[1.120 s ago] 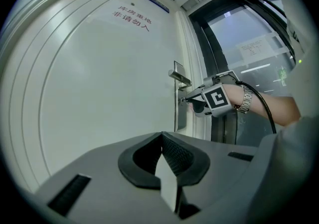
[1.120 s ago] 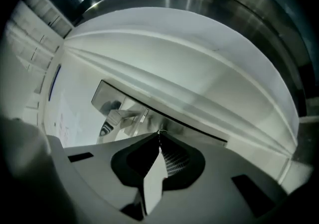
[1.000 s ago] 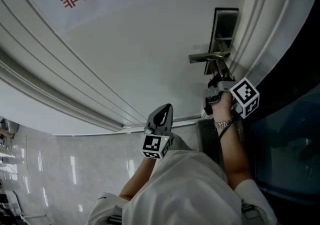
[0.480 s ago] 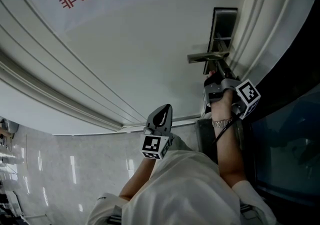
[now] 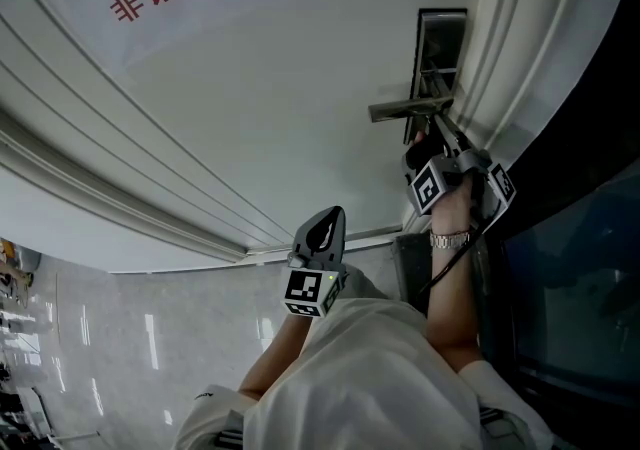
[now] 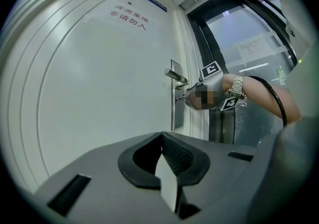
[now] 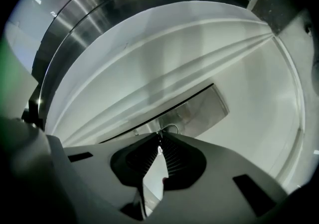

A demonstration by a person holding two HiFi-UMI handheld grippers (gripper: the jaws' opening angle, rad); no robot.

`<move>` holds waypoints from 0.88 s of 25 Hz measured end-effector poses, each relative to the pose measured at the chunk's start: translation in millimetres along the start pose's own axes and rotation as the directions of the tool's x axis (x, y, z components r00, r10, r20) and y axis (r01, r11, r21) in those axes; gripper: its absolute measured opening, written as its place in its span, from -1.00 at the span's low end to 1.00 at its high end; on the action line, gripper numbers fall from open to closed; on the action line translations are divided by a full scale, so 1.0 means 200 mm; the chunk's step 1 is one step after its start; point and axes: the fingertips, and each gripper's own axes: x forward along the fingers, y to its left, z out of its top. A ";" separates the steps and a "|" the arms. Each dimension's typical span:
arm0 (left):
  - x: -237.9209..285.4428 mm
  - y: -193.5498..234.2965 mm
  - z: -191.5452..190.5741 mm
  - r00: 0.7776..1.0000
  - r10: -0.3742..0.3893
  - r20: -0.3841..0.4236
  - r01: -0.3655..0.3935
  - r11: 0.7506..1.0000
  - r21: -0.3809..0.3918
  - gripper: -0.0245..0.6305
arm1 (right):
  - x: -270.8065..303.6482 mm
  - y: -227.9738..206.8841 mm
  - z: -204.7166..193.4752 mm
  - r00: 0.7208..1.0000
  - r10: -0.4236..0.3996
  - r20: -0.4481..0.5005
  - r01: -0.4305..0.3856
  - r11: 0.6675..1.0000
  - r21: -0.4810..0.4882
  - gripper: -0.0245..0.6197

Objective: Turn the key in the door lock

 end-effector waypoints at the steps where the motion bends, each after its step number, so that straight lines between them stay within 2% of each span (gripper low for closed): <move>1: 0.00 0.00 -0.01 1.000 -0.002 -0.006 0.002 1.000 0.000 -0.90 | 0.00 0.00 0.00 1.000 0.002 -0.008 -0.002 1.000 0.000 -0.85; 5: 0.00 -0.03 0.01 1.000 -0.019 0.004 0.019 1.000 0.009 -0.90 | 0.01 0.01 -0.01 0.999 0.004 -0.040 -0.007 0.998 -0.069 -0.85; 9: 0.01 -0.07 0.00 0.999 -0.041 -0.003 0.041 0.999 0.009 -0.90 | 0.01 0.00 -0.08 0.993 -0.001 -0.120 -0.020 0.984 -0.176 -0.82; 12: 0.01 -0.09 0.00 0.999 -0.051 -0.002 0.051 0.999 0.013 -0.90 | -0.01 -0.02 -0.15 0.983 -0.014 -0.183 -0.048 0.943 -0.331 -0.62; 14: 0.00 -0.09 -0.01 0.999 -0.053 -0.005 0.053 0.998 0.013 -0.90 | -0.03 -0.04 -0.19 0.977 -0.050 -0.208 -0.057 0.875 -0.481 -0.55; 16: 0.00 -0.09 0.01 0.999 -0.053 0.004 0.053 0.998 0.016 -0.90 | -0.06 -0.07 -0.20 0.972 -0.097 -0.214 -0.059 0.781 -0.622 -0.55; 19: 0.00 -0.10 0.00 0.998 -0.056 0.004 0.056 0.998 0.015 -0.90 | -0.09 -0.09 -0.18 0.967 -0.152 -0.206 -0.066 0.630 -0.774 -0.55; 20: 0.00 -0.10 0.00 0.998 -0.059 0.000 0.059 0.998 0.014 -0.90 | -0.10 -0.09 -0.17 0.967 -0.166 -0.196 -0.070 0.565 -0.822 -0.55; 22: 0.00 -0.12 -0.01 0.997 -0.070 -0.010 0.070 0.997 0.014 -0.90 | -0.13 -0.08 -0.16 0.969 -0.187 -0.163 -0.076 0.402 -0.912 -0.55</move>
